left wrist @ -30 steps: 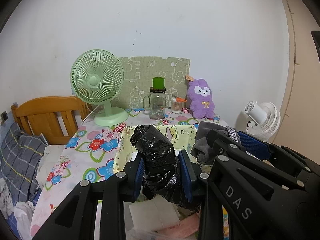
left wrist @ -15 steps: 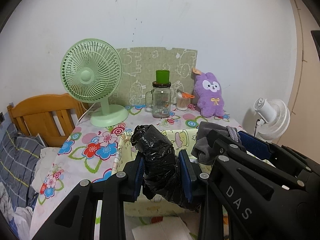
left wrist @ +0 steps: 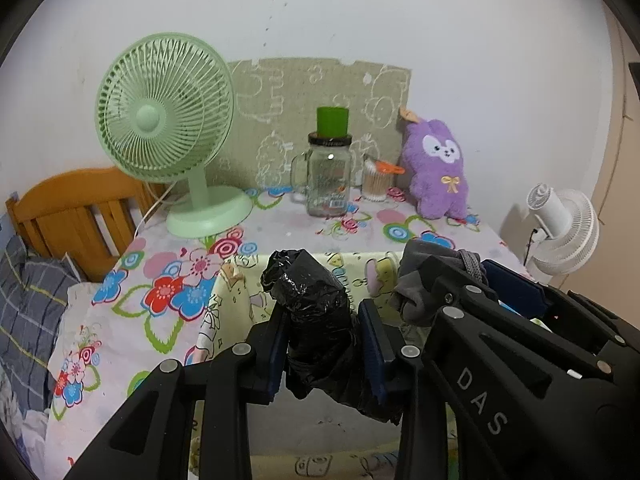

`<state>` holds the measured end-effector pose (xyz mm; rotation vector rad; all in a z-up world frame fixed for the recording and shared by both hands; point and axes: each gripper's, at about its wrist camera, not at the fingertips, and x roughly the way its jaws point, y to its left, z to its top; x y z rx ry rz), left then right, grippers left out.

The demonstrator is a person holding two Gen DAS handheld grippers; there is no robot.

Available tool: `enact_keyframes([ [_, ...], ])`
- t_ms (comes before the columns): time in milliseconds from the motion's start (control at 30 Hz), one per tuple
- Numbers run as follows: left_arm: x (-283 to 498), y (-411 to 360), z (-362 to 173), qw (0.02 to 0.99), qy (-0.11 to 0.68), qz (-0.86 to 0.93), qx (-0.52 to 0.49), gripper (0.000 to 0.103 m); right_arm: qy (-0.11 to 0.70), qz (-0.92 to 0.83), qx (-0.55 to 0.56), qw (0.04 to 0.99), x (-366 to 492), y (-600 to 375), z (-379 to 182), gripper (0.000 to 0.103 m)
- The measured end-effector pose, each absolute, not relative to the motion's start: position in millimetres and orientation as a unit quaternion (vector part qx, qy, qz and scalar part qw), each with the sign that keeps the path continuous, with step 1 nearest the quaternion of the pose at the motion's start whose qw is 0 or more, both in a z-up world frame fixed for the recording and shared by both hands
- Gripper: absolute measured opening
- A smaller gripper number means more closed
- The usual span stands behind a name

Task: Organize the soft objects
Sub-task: 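Lift both held items and carry them over the green fabric basket, then lower both items into the basket and open both tools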

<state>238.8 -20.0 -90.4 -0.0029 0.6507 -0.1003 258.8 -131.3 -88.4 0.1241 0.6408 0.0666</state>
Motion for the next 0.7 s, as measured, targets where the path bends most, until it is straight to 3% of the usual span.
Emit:
enact_keyframes([
  [100, 245.5, -17.6, -96.8, 0.942, 0.333, -0.044, -0.004, 0.041, 0.324, 0.036, 0.061, 0.944, 266.6, -129.3, -94.5, 0.043],
  [167, 251.0, -16.7, -101.9, 0.935, 0.351, -0.053, -0.005, 0.052, 0.33, 0.038, 0.061, 0.941, 271.1, -128.1, -98.8, 0.043],
  [333, 253.1, -15.9, -106.9, 0.929, 0.365, -0.056, -0.004, 0.067, 0.342, 0.043, 0.065, 0.936, 275.9, -127.0, -105.8, 0.043],
  [567, 254.3, -15.3, -109.0, 0.926, 0.373, -0.054, 0.004, 0.076, 0.35, 0.06, 0.07, 0.932, 281.9, -123.1, -113.3, 0.044],
  [600, 254.6, -15.6, -109.2, 0.925, 0.376, -0.051, 0.008, 0.078, 0.35, 0.059, 0.069, 0.932, 282.1, -122.0, -113.8, 0.046],
  [700, 255.2, -15.4, -110.0, 0.923, 0.381, -0.044, 0.014, 0.08, 0.352, 0.061, 0.067, 0.932, 283.3, -120.3, -115.3, 0.068],
])
